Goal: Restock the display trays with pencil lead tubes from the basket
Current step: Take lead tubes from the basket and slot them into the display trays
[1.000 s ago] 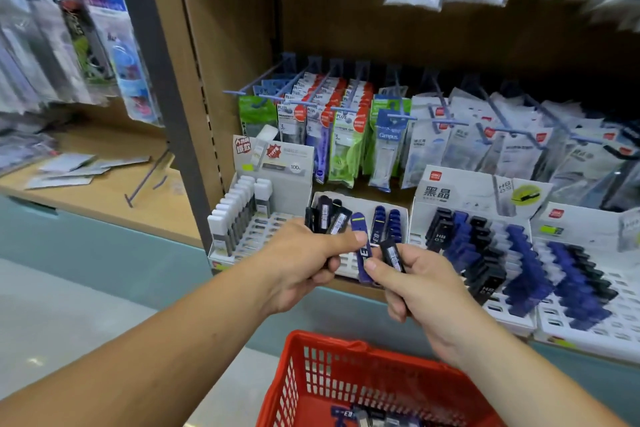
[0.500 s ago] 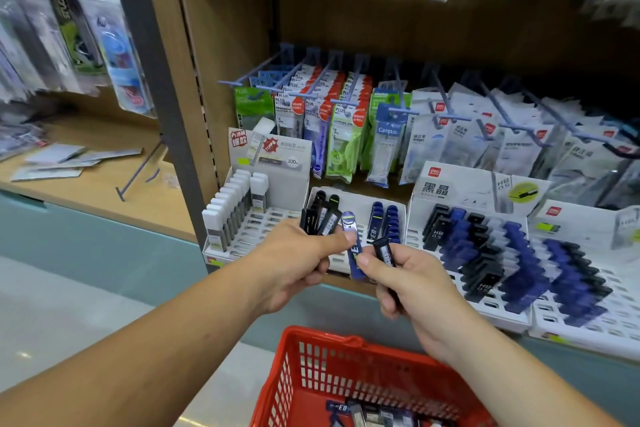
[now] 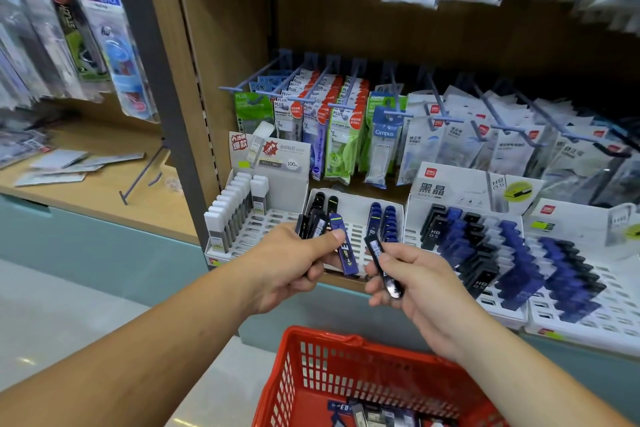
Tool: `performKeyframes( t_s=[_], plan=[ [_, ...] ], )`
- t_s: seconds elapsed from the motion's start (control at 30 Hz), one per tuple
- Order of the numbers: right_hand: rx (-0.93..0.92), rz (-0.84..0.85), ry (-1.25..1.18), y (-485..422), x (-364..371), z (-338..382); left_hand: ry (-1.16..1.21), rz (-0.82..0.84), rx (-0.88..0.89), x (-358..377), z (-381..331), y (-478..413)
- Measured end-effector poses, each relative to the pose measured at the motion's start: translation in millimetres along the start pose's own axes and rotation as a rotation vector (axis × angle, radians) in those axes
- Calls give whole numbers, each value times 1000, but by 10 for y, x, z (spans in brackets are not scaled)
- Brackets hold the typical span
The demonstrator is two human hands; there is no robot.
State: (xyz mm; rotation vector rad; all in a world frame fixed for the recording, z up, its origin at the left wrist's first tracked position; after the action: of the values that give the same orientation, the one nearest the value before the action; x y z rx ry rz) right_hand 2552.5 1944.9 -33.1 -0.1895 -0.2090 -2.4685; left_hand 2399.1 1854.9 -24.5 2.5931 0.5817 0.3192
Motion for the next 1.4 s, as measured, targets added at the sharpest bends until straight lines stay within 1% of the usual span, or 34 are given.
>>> performKeyframes(
  t_s=[0.1, 0.27, 0.4, 0.6, 0.77, 1.03, 1.17, 1.3, 1.4],
  plan=[
    [-31, -12, 71, 23, -40, 42, -8, 3, -10, 8, 15, 10],
    [-61, -36, 82, 47, -56, 106, -1, -3, -41, 5, 40, -2],
    [-130, -31, 129, 51, -56, 154, -1, 4, -43, 22, 33, 1],
    [-191, -51, 142, 27, -62, 222, -73, 45, -29, 68, 28, 44],
    [-180, -10, 141, 31, -9, 208, -155, 58, -34, 129, 31, 92],
    [-149, 30, 110, 36, 1, 176, -213, 81, -36, 185, 32, 102],
    [-144, 13, 101, 30, -10, 156, -227, 63, -36, 195, 35, 116],
    [-136, -50, 57, 19, -58, 158, -223, 2, -42, 115, 32, 102],
    [-111, -58, 12, 16, -65, 157, -241, 16, -65, 116, 56, 116]
  ],
)
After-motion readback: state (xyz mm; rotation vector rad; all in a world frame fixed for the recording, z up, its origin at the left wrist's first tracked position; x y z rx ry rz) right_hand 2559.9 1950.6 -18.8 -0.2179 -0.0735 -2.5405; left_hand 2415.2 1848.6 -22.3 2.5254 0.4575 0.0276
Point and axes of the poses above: each hand's wrist, its own y-axis away from the middle knuckle, its own x-axis out of the palm, z = x × y, the point moved 9 cm from there along -y, towards the middle knuckle, and after that the axes turned 10 degrees about -x, right-handed, at the moved point
